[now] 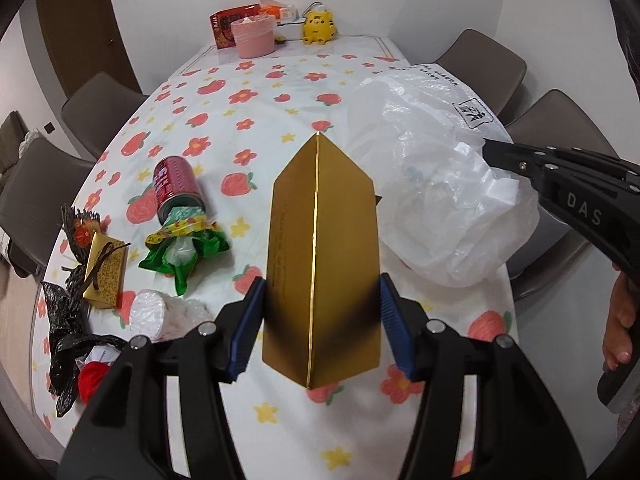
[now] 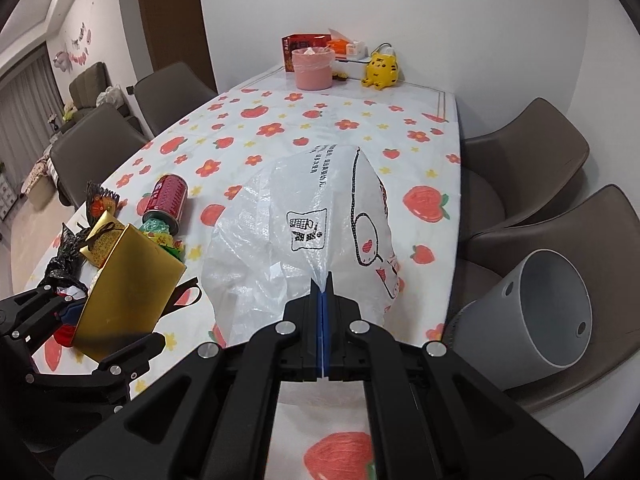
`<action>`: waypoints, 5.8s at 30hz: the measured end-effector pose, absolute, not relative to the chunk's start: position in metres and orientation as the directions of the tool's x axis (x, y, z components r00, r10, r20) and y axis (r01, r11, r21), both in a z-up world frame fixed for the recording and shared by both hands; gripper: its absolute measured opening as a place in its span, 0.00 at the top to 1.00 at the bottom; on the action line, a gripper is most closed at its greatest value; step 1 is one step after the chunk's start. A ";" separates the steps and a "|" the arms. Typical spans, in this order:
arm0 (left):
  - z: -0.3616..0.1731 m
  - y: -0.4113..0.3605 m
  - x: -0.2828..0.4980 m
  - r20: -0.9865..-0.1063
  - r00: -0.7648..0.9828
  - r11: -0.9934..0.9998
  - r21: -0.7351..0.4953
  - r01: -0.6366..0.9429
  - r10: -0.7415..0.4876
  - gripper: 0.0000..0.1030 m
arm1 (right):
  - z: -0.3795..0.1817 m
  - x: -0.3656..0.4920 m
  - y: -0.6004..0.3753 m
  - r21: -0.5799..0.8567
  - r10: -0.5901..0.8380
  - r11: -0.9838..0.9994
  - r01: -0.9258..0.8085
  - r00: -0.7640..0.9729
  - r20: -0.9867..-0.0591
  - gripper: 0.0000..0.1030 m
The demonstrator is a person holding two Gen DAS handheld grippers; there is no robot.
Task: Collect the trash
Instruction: 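Carry the white bag and gold box with both tools to the bin, then open both tools to drop the bag and gold box into the bin, then grasp the clear plastic cup with the right tool while the left tool grasps the red knit ball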
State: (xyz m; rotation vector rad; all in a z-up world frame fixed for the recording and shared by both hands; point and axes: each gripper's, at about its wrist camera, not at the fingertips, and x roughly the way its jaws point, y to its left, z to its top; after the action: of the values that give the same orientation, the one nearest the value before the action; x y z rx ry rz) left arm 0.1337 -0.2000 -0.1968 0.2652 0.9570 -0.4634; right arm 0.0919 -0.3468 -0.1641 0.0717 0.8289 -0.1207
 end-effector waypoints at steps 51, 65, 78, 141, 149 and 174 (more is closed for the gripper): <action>-0.209 -0.557 0.127 -0.810 0.363 0.640 -0.018 0.768 -0.459 0.45 | -0.196 -0.008 -0.688 -0.020 -0.337 0.867 0.497 0.557 -0.759 0.65; -0.217 -0.603 0.125 -0.799 0.368 0.598 0.014 0.801 -0.475 0.41 | -0.187 -0.032 -0.702 -0.025 -0.379 0.839 0.543 0.551 -0.744 0.65; -0.210 -0.597 0.120 -0.792 0.381 0.615 0.008 0.788 -0.477 0.22 | -0.180 -0.046 -0.699 -0.040 -0.403 0.828 0.559 0.544 -0.736 0.65; -0.261 0.068 0.145 -0.869 0.494 0.998 -0.020 -0.067 0.016 0.22 | -0.249 0.162 -0.084 -0.041 0.210 0.898 -0.438 0.509 -0.835 0.52; -0.281 0.067 0.149 -0.881 0.473 0.995 -0.036 -0.095 0.013 0.22 | -0.258 0.167 -0.083 -0.081 0.194 0.886 -0.457 0.523 -0.830 0.46; -0.290 0.057 0.151 -0.883 0.469 0.997 -0.044 -0.057 -0.012 0.42 | -0.265 0.156 -0.100 -0.017 0.237 0.878 -0.479 0.465 -0.853 0.78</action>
State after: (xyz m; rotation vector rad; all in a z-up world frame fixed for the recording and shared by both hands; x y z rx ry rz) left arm 0.1512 0.0573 -0.2902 -0.0703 1.0822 0.0279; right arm 0.1564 -0.0996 -0.2645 -0.2698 0.9959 0.4464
